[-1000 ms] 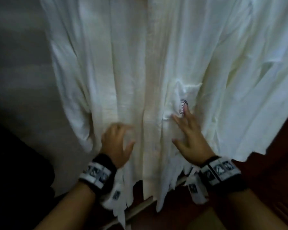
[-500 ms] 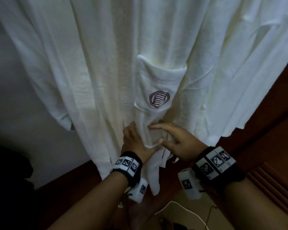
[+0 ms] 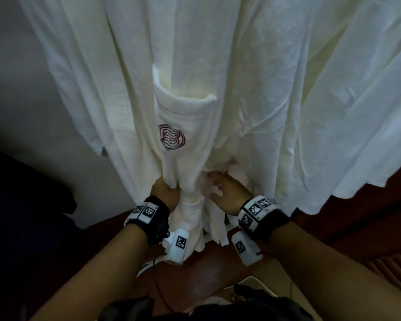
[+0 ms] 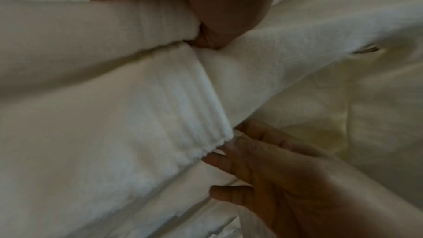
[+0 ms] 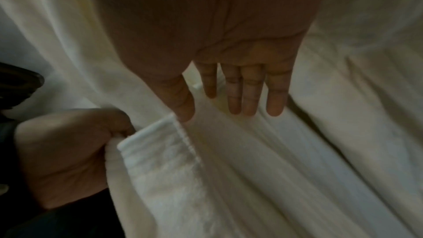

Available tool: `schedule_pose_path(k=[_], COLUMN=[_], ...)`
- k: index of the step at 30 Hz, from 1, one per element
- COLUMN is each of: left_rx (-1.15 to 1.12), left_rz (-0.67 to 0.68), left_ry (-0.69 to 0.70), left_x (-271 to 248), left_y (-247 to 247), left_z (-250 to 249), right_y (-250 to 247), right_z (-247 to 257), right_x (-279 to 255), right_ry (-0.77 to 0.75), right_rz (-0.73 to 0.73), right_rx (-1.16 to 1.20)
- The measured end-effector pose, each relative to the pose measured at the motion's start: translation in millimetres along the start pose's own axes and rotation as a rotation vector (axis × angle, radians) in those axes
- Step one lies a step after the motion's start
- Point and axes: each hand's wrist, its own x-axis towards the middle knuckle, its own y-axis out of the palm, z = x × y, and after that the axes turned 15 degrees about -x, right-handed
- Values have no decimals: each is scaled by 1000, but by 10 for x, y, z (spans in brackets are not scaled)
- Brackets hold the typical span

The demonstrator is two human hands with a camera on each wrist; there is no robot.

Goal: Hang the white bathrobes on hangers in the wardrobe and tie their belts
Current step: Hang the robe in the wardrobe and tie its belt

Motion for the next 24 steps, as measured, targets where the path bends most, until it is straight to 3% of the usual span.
schedule_pose_path(k=[6,9,12,14,18,21,24], left_rx=[43,33,79,117,230,380,262], left_rz=[-115,-222,-230,-202,-166,22,347], left_ry=[-31,-73,-99,-117,-116,-95,-18], left_x=[-182,-239,-276,-296,-249,-171,-183], left_y=[-71,-97,-85,-48,44,93,90], left_z=[19,5,6,13,-6,39,112], right_y=[260,210,-3,-246,-681,-682,-563], right_z=[73,-15,-21,60,312,500,617], right_x=[103,39,-221,-488,-850,-861,-703], right_ry=[-24,14,28,-83,-376,-391,-344], right_rz=[205,123,21,47,260,347,259], right_rx=[94,123,200,275,372,420,295])
